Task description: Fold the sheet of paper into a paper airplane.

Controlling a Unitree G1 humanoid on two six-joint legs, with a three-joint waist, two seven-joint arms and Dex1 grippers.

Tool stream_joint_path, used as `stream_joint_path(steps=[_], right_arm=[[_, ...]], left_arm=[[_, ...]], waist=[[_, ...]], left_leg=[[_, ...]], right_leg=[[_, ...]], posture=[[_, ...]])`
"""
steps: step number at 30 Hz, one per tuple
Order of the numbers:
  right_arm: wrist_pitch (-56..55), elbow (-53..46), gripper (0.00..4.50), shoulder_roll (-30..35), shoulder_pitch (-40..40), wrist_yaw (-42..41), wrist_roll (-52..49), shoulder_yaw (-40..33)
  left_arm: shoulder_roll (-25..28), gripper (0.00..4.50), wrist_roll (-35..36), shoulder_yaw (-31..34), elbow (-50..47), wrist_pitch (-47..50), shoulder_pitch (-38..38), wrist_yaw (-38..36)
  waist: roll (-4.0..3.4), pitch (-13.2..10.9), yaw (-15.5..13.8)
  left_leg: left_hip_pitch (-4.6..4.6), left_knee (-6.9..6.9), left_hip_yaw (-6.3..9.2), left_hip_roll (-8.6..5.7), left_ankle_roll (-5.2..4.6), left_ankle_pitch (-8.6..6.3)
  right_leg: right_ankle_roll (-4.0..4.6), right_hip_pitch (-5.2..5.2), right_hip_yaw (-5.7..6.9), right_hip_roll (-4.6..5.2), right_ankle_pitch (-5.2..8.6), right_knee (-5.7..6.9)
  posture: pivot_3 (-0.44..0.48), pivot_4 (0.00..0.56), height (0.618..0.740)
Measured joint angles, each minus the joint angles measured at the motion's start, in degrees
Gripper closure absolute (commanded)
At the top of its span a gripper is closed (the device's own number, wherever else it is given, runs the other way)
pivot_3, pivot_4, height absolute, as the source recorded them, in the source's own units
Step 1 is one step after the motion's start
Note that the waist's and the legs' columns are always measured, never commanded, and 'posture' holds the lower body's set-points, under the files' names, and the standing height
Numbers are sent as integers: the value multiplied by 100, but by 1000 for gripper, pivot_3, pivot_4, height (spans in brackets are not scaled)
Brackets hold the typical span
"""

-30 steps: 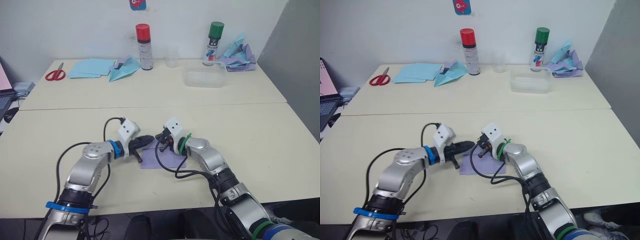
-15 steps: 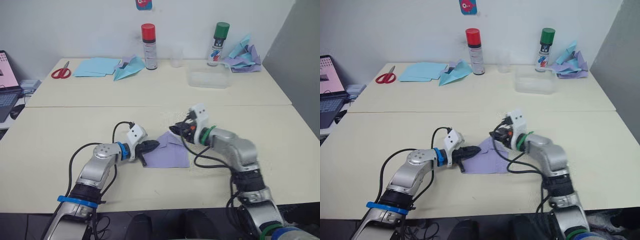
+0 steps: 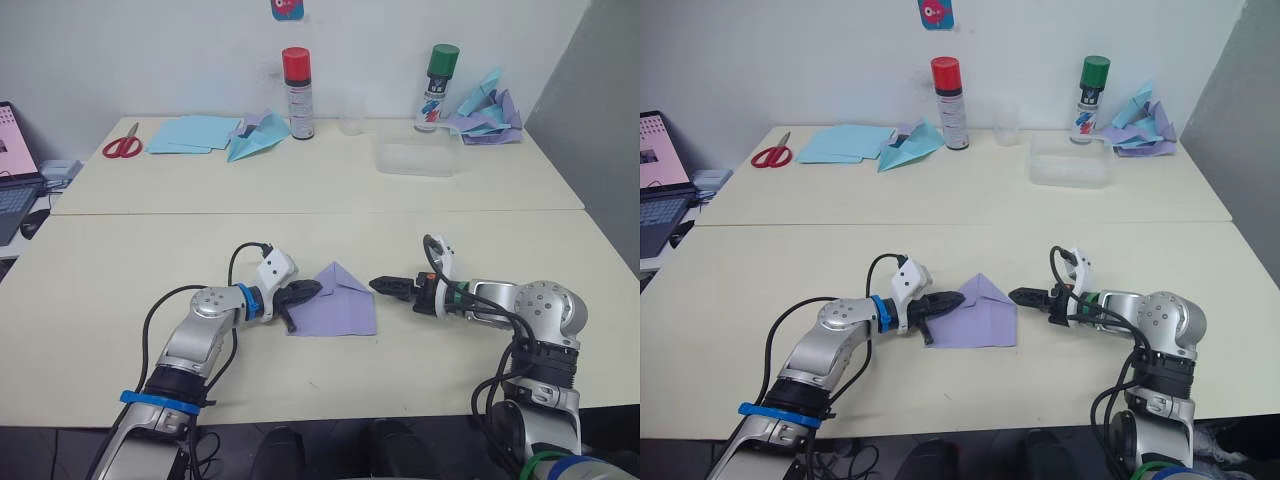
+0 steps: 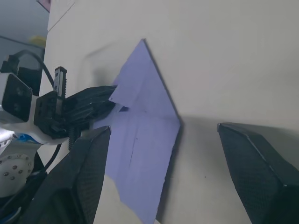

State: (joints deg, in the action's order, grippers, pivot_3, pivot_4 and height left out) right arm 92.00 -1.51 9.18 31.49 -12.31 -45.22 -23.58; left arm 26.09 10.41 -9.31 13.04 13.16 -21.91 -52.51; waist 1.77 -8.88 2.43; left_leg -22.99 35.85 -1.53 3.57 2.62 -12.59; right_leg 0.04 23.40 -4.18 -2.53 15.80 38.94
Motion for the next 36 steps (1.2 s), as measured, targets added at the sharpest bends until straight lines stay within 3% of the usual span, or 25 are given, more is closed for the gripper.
stream_joint_path(steps=[6,12,22,35,36], right_arm=[[-58,221,709,-267,30,1031,-807,-31],[-58,625,709,-839,366,1629,-835,-239],[-47,1199,709,-1128,552,2045,-1338,-287],[6,1592,709,-1391,847,2372,-1418,-862],[3,1595,868,-1425,854,2376,-1384,-898]], left_arm=[[-1,4500,-5,5,-140,16,122,64],[-16,4500,-14,12,-227,57,197,126],[-48,4500,-13,17,-250,60,211,189],[-52,4500,-9,50,-341,20,301,195],[-52,4500,-9,56,-339,19,300,194]], waist=[[2,8,75],[-1,21,215],[-3,23,238],[-5,21,237],[-5,21,237]], left_leg=[[4,-3,4,3,0,0],[16,-13,13,16,-1,0],[11,-15,11,12,-1,0],[2,-29,10,11,-2,-1],[3,-30,10,12,-2,-1]], right_leg=[[-1,-4,4,-1,0,-1],[-1,-6,7,-19,0,3],[2,-6,6,-20,1,-2],[3,6,6,-20,2,-9],[3,7,6,-20,3,-9]], posture=[[0,150,740],[0,150,740],[0,150,740],[0,150,740],[0,150,740]])
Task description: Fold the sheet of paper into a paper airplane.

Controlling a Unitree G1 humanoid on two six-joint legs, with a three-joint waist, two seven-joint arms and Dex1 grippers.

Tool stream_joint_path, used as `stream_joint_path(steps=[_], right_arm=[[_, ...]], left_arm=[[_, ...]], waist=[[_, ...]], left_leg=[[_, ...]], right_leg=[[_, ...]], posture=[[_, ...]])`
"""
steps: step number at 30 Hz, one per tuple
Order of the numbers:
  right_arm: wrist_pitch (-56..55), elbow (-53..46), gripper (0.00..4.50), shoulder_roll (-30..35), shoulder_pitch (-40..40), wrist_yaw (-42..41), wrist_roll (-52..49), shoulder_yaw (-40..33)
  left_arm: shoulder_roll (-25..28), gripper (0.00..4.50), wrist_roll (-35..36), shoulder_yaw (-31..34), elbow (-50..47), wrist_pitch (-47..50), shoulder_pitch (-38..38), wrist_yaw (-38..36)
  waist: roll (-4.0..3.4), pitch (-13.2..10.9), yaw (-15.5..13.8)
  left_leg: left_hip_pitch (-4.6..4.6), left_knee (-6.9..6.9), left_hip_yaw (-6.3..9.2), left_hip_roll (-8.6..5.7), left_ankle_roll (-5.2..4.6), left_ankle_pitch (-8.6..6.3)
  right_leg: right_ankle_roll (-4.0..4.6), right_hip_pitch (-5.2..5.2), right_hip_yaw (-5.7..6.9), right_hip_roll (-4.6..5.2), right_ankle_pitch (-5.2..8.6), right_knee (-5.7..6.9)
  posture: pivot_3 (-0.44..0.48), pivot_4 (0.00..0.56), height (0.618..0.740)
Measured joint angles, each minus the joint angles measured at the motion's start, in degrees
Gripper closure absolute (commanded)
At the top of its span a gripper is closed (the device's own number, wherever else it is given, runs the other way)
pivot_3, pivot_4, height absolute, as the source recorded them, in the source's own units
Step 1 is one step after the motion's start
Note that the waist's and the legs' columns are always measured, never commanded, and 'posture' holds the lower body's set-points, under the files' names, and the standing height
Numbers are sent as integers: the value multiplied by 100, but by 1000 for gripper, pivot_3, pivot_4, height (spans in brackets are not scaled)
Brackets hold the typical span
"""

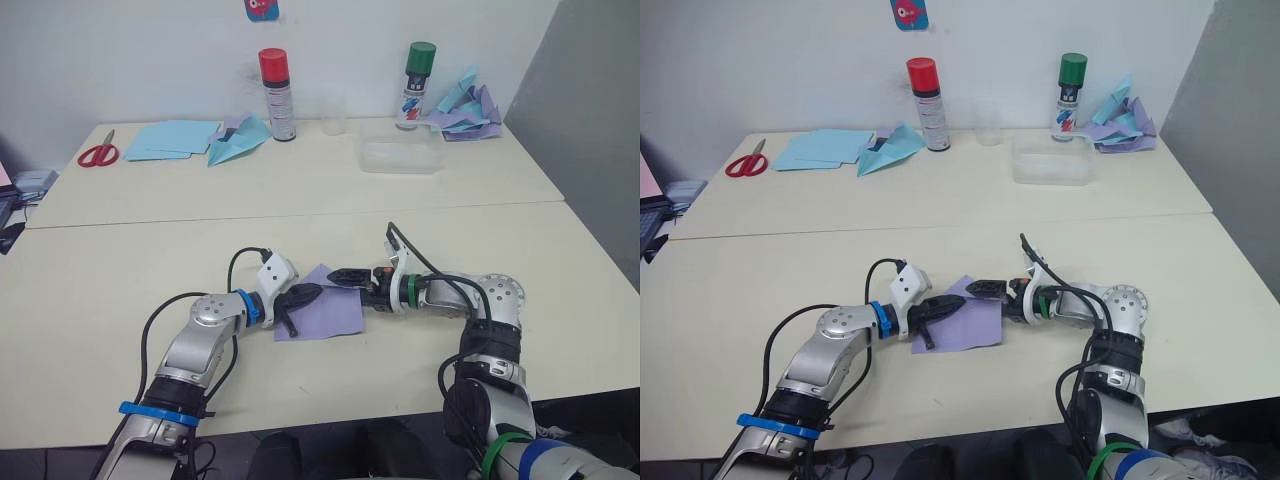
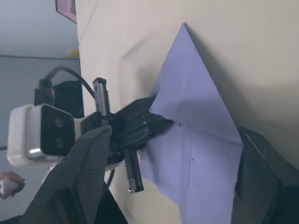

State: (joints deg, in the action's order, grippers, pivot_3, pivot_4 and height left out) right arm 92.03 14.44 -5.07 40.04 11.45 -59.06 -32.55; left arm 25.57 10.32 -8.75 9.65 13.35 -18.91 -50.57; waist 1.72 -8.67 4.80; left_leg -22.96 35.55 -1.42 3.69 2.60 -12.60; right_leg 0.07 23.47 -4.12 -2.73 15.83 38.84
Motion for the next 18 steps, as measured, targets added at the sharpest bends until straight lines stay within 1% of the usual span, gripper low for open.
stream_joint_path(steps=[2,10,11,14,18], right_arm=[[-12,11,1300,-48,0,10,94,-11],[-170,41,4285,-104,0,0,453,-22],[-173,41,4474,-107,0,-9,483,-24],[-179,39,4474,-131,21,-28,569,-40],[-170,34,4474,-172,40,-114,622,-38]], left_arm=[[0,4500,0,4,1,0,-1,-2],[1,4500,0,16,14,-6,-3,-7],[1,4500,0,20,12,-5,0,-8],[21,4500,37,56,-60,74,44,-11],[199,4500,261,241,-304,408,238,-59]], waist=[[0,0,0],[-1,-1,0],[-1,-1,0],[-1,-1,2],[-1,-1,28]], left_leg=[[0,-3,0,0,0,0],[0,-6,-1,0,0,0],[0,-7,-1,0,0,0],[1,-9,-2,1,0,0],[5,-26,-1,3,0,0]], right_leg=[[0,1,0,0,0,0],[1,3,0,0,1,-1],[2,4,-1,0,1,-1],[2,5,-2,0,1,-1],[6,9,-2,0,4,-2]], posture=[[0,150,740],[0,150,740],[0,150,740],[0,150,740],[0,150,740]])
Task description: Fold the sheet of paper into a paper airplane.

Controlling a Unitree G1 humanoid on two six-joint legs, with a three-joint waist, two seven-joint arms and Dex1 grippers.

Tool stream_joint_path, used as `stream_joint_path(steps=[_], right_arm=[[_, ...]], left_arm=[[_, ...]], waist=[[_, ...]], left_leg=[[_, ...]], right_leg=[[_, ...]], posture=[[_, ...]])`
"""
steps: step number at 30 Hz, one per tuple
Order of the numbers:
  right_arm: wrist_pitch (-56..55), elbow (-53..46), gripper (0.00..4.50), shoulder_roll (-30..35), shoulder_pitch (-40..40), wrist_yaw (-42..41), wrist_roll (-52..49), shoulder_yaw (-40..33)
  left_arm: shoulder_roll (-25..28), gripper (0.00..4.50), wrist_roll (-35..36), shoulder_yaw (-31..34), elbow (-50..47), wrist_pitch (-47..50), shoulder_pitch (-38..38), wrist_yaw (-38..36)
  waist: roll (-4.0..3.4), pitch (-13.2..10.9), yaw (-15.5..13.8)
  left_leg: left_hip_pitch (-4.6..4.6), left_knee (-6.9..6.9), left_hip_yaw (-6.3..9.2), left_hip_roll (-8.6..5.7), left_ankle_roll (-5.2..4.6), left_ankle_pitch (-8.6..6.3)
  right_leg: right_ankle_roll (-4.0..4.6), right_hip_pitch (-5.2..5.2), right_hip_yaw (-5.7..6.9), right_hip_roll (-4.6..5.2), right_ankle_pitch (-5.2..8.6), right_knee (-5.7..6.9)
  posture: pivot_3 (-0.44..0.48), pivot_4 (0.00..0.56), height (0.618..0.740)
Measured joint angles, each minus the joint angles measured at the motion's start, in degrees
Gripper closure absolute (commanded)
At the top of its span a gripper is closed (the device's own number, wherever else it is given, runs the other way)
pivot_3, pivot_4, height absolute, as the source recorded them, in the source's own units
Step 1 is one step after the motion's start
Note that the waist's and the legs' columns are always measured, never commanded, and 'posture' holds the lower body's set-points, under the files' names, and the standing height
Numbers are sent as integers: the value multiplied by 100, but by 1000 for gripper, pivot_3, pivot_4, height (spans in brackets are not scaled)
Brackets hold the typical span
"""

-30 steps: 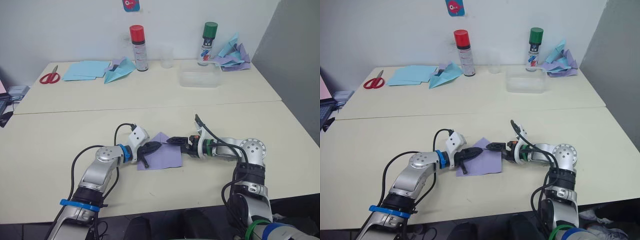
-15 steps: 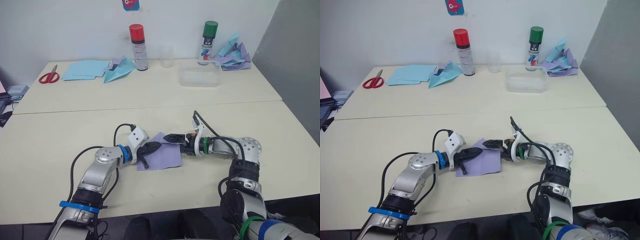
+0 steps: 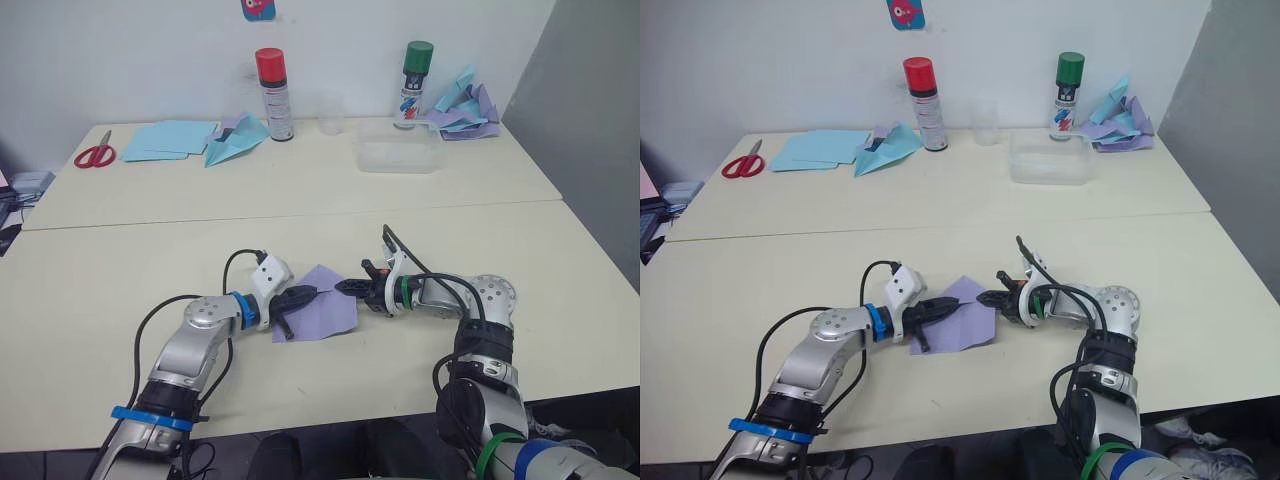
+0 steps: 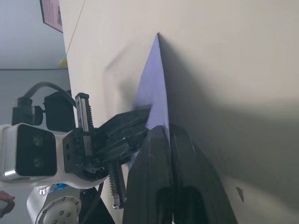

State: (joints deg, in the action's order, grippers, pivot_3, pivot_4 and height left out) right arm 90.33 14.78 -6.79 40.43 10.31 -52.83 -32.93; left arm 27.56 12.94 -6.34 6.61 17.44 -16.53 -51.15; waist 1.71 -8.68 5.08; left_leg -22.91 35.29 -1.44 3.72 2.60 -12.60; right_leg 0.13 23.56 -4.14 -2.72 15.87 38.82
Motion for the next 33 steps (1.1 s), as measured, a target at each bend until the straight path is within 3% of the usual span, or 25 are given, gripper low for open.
stream_joint_path(steps=[10,24,27,31,33], right_arm=[[75,-268,4474,110,13,-484,105,421],[-38,-405,4474,-59,157,-924,484,939],[-197,-315,3878,-66,157,-1059,562,1037],[-362,-211,2453,-71,157,-1184,604,1110],[-393,-183,2453,-75,158,-1201,597,1073]], left_arm=[[17,4500,252,201,28,323,-62,25],[-104,4500,9,-212,554,91,-648,-245],[-105,4500,-17,-217,554,86,-649,-216],[-19,4500,-50,-228,489,103,-634,-189],[47,4500,-55,-225,425,145,-612,-181]], waist=[[-2,-4,-7],[-2,-5,-61],[-2,-5,-65],[-1,-5,-49],[-1,-5,-39]], left_leg=[[-6,-14,-1,-2,-1,1],[-23,-14,-3,-7,0,0],[-23,-14,-3,-7,0,0],[-19,-14,-3,-7,0,0],[-18,-15,-3,-6,0,0]], right_leg=[[7,13,0,-1,4,0],[-8,14,2,7,12,-16],[-9,14,2,8,13,-16],[-9,14,2,7,13,-12],[-9,14,2,7,13,-13]], posture=[[0,150,740],[0,150,740],[0,150,740],[0,150,740],[0,150,740]])
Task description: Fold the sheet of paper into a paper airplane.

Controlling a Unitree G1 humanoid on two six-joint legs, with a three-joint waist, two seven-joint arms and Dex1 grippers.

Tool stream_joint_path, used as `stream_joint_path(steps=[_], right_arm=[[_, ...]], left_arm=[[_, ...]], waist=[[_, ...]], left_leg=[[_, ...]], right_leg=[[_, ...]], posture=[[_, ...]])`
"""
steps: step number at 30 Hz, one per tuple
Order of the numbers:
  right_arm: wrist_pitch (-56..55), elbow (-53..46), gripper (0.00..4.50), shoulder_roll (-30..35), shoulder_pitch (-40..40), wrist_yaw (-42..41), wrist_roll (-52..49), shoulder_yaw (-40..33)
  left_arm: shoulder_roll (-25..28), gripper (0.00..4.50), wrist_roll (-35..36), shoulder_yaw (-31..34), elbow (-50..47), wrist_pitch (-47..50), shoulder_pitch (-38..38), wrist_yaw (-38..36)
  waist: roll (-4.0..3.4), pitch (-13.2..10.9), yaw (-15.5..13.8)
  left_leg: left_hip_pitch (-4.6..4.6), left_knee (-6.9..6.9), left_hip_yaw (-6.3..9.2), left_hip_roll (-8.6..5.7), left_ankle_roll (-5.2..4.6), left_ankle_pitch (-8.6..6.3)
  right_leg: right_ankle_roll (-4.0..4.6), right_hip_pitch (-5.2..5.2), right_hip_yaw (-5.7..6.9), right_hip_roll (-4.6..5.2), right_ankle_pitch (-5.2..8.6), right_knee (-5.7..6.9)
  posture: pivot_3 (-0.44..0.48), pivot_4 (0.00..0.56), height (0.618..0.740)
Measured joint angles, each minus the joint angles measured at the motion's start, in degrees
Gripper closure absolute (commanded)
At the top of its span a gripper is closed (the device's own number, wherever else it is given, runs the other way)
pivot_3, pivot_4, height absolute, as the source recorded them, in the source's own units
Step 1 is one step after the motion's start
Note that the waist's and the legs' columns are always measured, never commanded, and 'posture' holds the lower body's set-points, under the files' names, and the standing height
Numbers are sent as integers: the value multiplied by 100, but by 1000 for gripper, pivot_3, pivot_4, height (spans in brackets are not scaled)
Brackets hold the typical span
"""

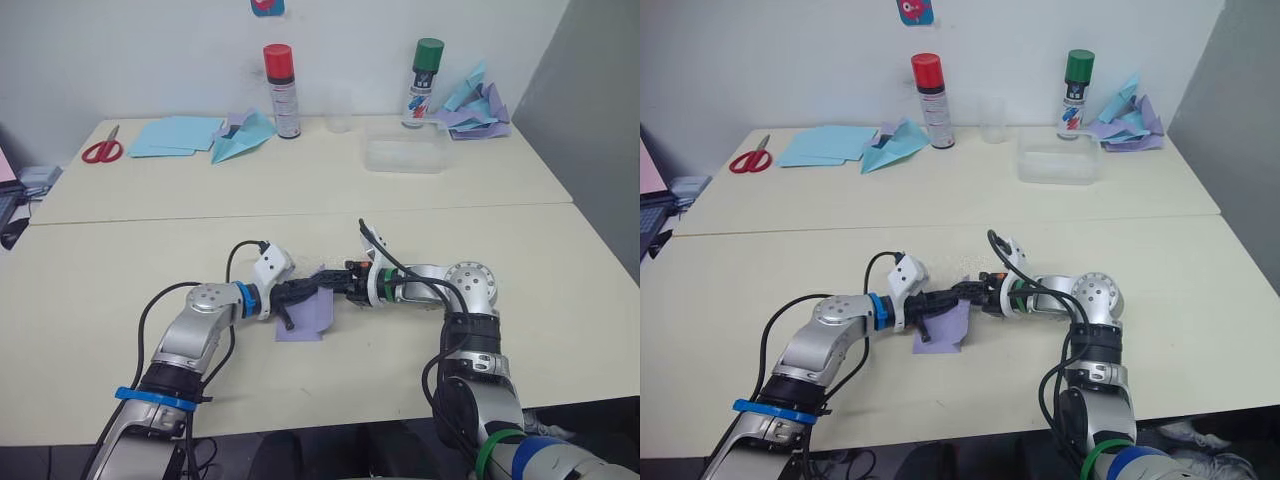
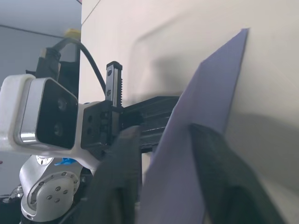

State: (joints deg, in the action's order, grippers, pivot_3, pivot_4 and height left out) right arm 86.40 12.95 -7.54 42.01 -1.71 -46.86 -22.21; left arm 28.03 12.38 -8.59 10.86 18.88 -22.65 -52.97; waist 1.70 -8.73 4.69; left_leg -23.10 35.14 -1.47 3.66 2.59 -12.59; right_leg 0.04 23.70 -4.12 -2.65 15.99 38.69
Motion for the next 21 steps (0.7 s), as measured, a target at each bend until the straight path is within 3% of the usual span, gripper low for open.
stream_joint_path(steps=[20,21], right_arm=[[-72,192,2453,-12,7,-49,-648,-345],[-75,194,2614,-12,7,-48,-668,-343]], left_arm=[[134,4500,19,68,-383,75,335,227],[134,4500,19,68,-383,75,334,228]], waist=[[0,0,25],[0,0,26]], left_leg=[[11,-16,-1,6,0,0],[10,-16,-1,6,0,0]], right_leg=[[4,2,-1,-5,2,3],[4,2,-1,-5,2,3]], posture=[[0,150,740],[0,150,740]])
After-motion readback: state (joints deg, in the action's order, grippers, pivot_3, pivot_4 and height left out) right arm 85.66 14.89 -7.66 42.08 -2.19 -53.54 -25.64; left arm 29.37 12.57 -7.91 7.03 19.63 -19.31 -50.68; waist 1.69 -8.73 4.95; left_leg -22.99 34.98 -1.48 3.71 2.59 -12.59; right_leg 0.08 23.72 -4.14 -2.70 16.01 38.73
